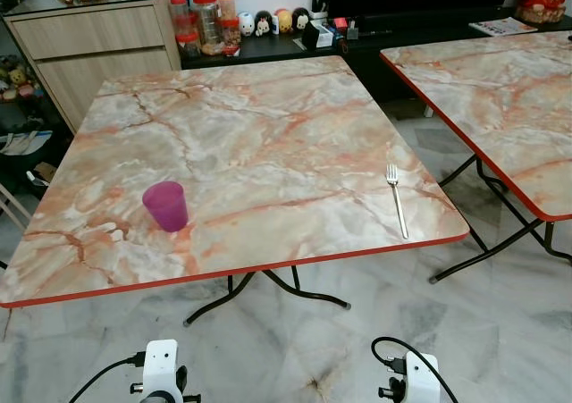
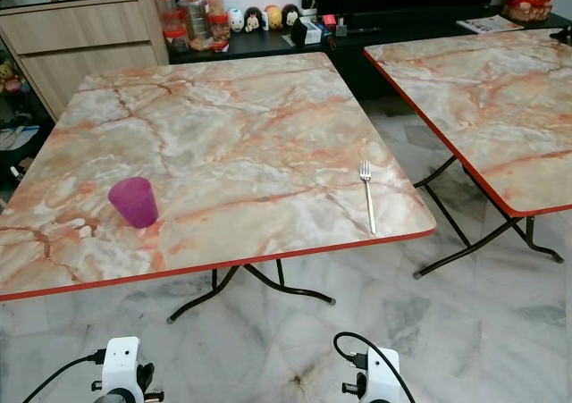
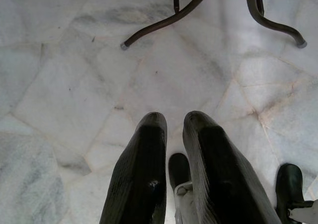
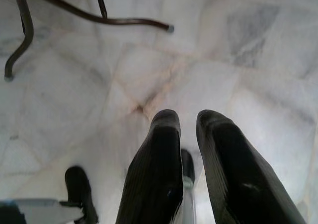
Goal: Setting the table
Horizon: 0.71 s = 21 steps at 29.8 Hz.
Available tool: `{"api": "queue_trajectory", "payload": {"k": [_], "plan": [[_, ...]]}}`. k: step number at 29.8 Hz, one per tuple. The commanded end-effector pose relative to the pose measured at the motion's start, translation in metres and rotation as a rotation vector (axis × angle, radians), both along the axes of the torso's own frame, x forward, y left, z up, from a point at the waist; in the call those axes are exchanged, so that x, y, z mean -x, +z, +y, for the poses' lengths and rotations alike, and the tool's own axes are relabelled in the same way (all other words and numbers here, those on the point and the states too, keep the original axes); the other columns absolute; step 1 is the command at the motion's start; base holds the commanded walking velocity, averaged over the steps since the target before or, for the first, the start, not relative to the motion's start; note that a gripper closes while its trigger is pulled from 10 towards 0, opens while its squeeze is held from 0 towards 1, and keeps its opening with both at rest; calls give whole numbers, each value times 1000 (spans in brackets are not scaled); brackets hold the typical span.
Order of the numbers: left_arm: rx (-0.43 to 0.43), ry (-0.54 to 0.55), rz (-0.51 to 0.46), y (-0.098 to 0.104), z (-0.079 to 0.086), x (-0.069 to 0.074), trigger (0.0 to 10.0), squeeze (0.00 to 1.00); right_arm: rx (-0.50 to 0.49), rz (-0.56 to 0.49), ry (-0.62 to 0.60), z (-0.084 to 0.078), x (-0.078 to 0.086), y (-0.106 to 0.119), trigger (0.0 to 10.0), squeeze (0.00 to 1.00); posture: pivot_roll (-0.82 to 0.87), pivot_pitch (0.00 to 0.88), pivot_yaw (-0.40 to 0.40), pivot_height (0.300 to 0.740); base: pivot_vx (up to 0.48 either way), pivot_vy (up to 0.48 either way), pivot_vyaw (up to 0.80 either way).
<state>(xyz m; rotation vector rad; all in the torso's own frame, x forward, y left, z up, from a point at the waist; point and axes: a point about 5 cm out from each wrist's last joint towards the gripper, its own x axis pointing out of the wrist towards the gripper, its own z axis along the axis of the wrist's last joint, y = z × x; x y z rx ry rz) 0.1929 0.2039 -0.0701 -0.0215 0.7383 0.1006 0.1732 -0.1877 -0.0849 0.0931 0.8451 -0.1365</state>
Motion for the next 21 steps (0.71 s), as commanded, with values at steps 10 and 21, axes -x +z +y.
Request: {"api": "queue_trajectory", "payload": {"k": [10,21], "plan": [[-6,0,-4,0,1,2,10000,0,189,-298,129,-3,-30,29,10000,0,-39,0,32,740,0,0,0],[0,2,-8,0,-2,-1,10000,0,301,-691,175,-3,-55,83,10000,0,-62,0,27,740,0,0,0]]}}
